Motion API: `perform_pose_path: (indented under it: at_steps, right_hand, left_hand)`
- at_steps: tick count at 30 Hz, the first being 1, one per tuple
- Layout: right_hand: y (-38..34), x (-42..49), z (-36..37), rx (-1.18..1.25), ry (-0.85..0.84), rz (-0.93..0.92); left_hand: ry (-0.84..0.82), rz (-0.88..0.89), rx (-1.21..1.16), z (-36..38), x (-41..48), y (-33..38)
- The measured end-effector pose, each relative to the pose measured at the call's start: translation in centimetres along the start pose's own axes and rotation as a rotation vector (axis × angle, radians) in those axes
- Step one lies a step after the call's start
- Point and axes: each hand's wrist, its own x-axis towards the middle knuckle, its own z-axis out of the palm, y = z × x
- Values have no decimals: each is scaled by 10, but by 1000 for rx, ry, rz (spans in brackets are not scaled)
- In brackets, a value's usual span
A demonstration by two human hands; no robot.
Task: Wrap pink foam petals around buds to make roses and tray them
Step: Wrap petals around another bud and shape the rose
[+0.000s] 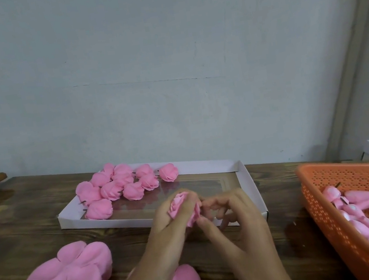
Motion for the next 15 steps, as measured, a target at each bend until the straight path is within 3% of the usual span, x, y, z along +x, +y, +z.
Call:
perform_pose_path:
  at_steps: [5,8,13,15]
  right_hand:
    - [2,-7,6,97,-19,39]
    - [3,-10,9,123,-66,76]
    - [2,-8,7,134,-70,109]
    - [0,-6,5,207,-83,123]
  left_hand:
    - [98,20,-25,2,0,5]
    - [156,-107,-164,9,-8,1]
    - [119,-104,-145,31,-20,1]
    - [34,-76,-160,29,-19,6]
